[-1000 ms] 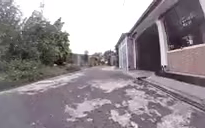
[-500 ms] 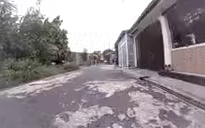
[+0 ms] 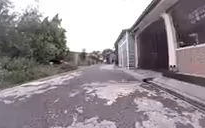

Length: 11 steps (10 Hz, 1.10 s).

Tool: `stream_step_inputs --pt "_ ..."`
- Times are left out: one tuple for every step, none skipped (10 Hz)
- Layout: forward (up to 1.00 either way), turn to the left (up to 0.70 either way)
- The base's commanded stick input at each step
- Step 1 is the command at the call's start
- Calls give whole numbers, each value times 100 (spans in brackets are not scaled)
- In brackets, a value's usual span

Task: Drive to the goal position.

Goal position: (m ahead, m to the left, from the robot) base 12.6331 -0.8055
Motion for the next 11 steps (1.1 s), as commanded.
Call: stream_step_inputs --pt "70 -2" --pt "70 -9" --pt "70 -25" --pt "70 -29" --pt "70 -11" --pt "70 0" --pt "70 0" --pt "70 0" --pt "70 0" --pt "70 0" --pt "70 0"
